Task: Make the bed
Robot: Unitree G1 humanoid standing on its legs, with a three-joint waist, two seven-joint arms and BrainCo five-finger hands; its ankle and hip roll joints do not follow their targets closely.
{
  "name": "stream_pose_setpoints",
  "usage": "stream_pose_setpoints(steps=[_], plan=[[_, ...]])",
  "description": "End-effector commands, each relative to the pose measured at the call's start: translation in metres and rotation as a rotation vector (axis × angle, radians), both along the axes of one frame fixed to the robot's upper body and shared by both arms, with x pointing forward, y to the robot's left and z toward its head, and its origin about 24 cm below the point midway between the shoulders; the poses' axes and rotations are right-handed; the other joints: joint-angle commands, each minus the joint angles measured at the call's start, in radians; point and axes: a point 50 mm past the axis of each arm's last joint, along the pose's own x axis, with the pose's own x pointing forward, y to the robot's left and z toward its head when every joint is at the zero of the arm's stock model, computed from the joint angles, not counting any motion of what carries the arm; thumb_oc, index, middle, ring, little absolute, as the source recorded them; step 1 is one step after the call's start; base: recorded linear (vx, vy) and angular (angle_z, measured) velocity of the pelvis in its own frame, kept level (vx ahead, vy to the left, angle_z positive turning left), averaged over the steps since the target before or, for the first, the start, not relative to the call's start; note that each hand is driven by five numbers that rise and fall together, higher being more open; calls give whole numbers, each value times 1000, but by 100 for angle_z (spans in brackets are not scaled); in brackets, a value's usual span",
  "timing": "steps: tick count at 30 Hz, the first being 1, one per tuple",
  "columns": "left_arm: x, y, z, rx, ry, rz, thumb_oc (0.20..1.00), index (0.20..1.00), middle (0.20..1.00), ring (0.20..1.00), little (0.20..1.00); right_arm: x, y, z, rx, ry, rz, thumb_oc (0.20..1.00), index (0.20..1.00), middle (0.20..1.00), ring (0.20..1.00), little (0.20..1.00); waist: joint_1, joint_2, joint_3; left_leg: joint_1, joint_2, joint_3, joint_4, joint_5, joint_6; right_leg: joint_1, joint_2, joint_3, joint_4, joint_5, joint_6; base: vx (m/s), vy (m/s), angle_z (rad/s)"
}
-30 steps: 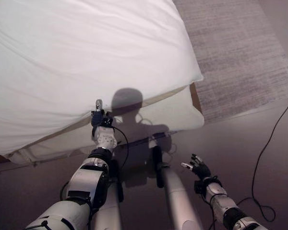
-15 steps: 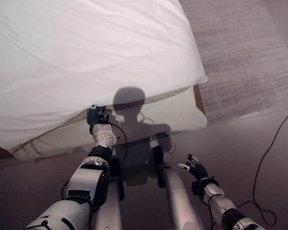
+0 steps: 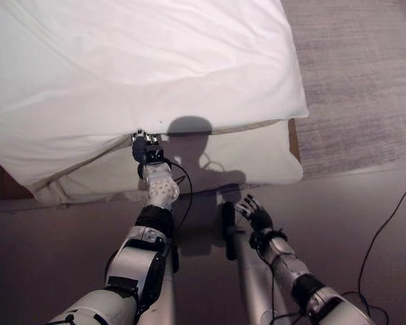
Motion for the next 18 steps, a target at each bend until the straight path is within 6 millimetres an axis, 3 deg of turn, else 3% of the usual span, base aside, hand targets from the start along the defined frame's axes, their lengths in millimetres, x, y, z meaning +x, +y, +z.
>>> stream_pose_setpoints(steps=[1,4,7,12,15,18], plan=[[-14,-10,54,95,-307,6,200,200,200,200,200,7,10,14,127,-56,-30,1000,1000,1000,1000,1000,30,49,6,-14,-80,46,-42,48,43,50,39,-31,-109,84,32,-22,18,19],[-21,-16,59,98,-359,-16,200,200,200,200,200,14,19,22,211,-59,-44,1000,1000,1000,1000,1000,43,56,16,-11,-87,40,-42,49,47,53,37,-35,-109,86,34,4,23,14],[-36,-17,69,105,-454,-26,200,200,200,200,200,33,35,48,407,-96,-81,1000,1000,1000,1000,1000,72,70,40,-7,-95,34,-41,47,58,57,32,-41,-102,89,39,-7,38,6],[-44,-17,80,143,-513,-27,200,200,200,200,200,49,46,74,516,-135,-79,1000,1000,1000,1000,1000,98,86,53,-3,-108,17,-48,51,61,67,23,-58,-98,76,33,13,-3,13],[-47,-10,83,158,-524,0,200,200,200,200,200,61,45,97,585,-187,-107,1000,1000,1000,1000,1000,113,94,58,-2,-113,11,-44,50,63,70,19,-66,-90,67,28,13,2,19],[-46,-4,85,157,-522,35,200,200,200,200,200,76,30,121,627,-247,-186,1000,1000,1000,1000,1000,121,101,61,-6,-121,5,-42,52,66,70,12,-73,-89,67,28,22,5,8]])
